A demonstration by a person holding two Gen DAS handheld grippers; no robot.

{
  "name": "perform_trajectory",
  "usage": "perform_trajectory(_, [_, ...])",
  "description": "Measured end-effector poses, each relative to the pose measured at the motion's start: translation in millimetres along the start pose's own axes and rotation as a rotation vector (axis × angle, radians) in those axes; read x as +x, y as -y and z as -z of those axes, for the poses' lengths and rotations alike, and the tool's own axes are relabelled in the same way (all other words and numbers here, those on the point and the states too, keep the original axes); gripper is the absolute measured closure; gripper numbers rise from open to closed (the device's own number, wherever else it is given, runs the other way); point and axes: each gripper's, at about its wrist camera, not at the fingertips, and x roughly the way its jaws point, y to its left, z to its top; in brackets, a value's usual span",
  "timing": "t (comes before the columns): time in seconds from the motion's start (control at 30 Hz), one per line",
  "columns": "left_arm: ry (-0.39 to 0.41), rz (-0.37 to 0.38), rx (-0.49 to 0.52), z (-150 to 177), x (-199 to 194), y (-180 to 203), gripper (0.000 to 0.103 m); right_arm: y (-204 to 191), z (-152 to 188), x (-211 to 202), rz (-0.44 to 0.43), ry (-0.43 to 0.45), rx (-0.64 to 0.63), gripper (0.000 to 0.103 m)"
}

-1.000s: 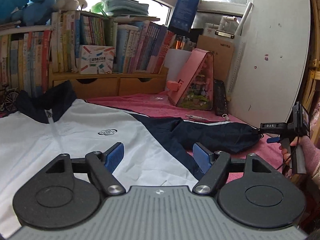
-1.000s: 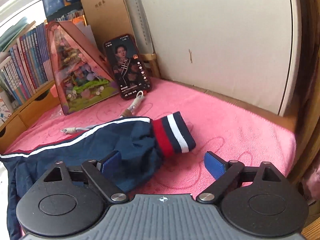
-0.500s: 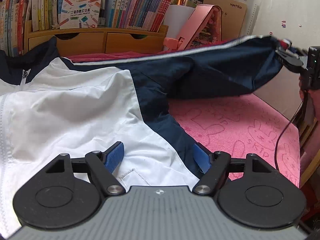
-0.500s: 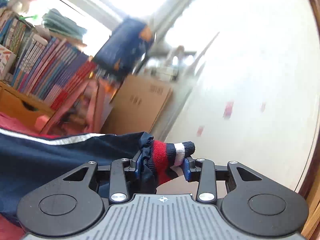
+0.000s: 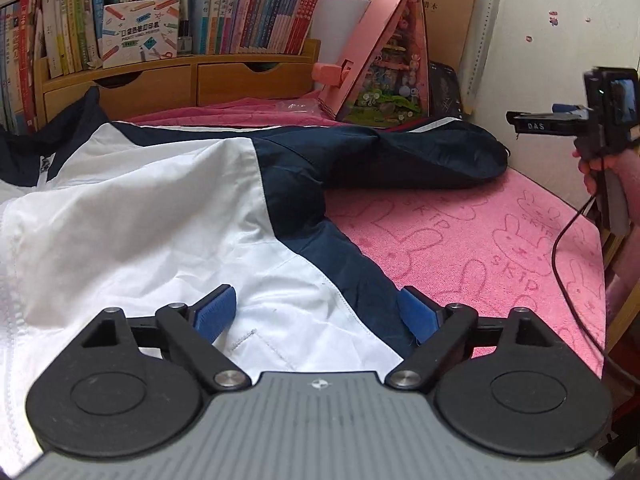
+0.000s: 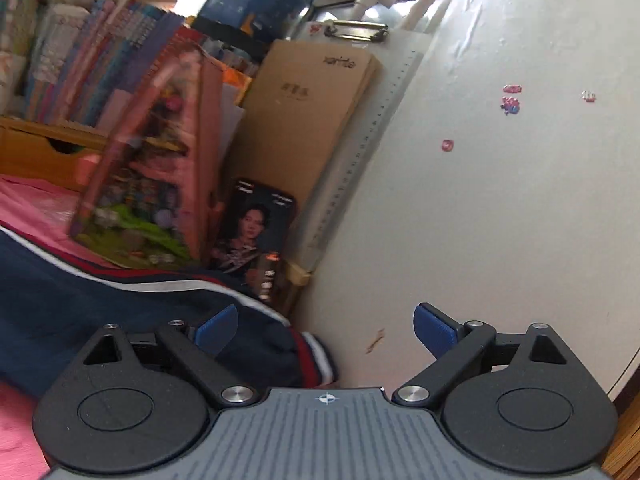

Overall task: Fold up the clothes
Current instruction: 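Lower the jacket flat onto the mat with both grippers and release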

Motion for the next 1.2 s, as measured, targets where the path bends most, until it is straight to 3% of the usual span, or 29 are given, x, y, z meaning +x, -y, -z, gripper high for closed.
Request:
perform_trajectory(0.07, [0.047, 0.021, -0.086, 7.5, -36.8, -17.0, 0.02, -1.0, 6.1, -36.7, -0.167, 0.019, 0.066, 0.007])
perform_trajectory(0.13, [0.117, -0.018, -0.173, 24.3, -88.2, -41.5, 0.017, -2.9, 15.0, -71.6, -0.346, 0.037, 0.121, 0.005])
perform_trajectory(0.23, [0.201, -0.171, -0.301, 58.2, -165.2, -77.0, 0.017, -16.2, 35.3, -118.9, -0.558, 0.008, 0.167, 0.005])
perform_trajectory(0.37, [0.262, -0.426, -0.472, 115.7, -254.2, -103.4, 0.017, -48.9, 61.9, -171.6, -0.765, -0.119, 0.203, 0.005])
perform_trajectory(0.43, [0.266, -0.491, -0.532, 141.3, -281.2, -105.1, 0.017, -67.0, 70.5, -193.7, -0.841, -0.157, 0.186, 0.006])
perform_trajectory(0.6, [0.249, -0.464, -0.603, 181.6, -296.6, -108.6, 0.016, -109.4, 83.2, -230.2, -1.0, -0.23, 0.199, 0.006])
perform_trajectory(0.77, [0.262, -0.316, -0.626, 194.4, -275.5, -112.7, 0.015, -141.6, 87.8, -241.3, -0.967, -0.254, 0.184, 0.007])
perform_trajectory(0.87, [0.296, -0.294, -0.619, 192.8, -261.7, -116.7, 0.012, -150.8, 87.0, -238.4, -0.959, -0.263, 0.238, 0.024])
perform_trajectory(0.97, [0.264, -0.342, -0.619, 184.8, -249.5, -120.6, 0.096, -154.1, 83.9, -229.2, -0.951, -0.314, 0.311, 0.06])
perform_trajectory(1.0, [0.267, -0.338, -0.611, 183.4, -251.9, -118.4, 0.097, -153.5, 82.2, -227.7, -0.959, -0.332, 0.322, 0.075])
perform_trajectory(1.07, [0.293, -0.305, -0.583, 180.9, -261.4, -111.5, 0.098, -139.8, 76.8, -229.0, -1.025, -0.342, 0.392, 0.085])
perform_trajectory(1.13, [0.325, -0.269, -0.541, 176.5, -279.3, -99.4, 0.098, -112.6, 68.6, -239.7, -1.095, -0.307, 0.464, 0.088])
perform_trajectory(1.2, [0.338, -0.239, -0.495, 174.6, -297.0, -89.1, 0.097, -91.8, 61.4, -253.0, -1.101, -0.265, 0.452, 0.088])
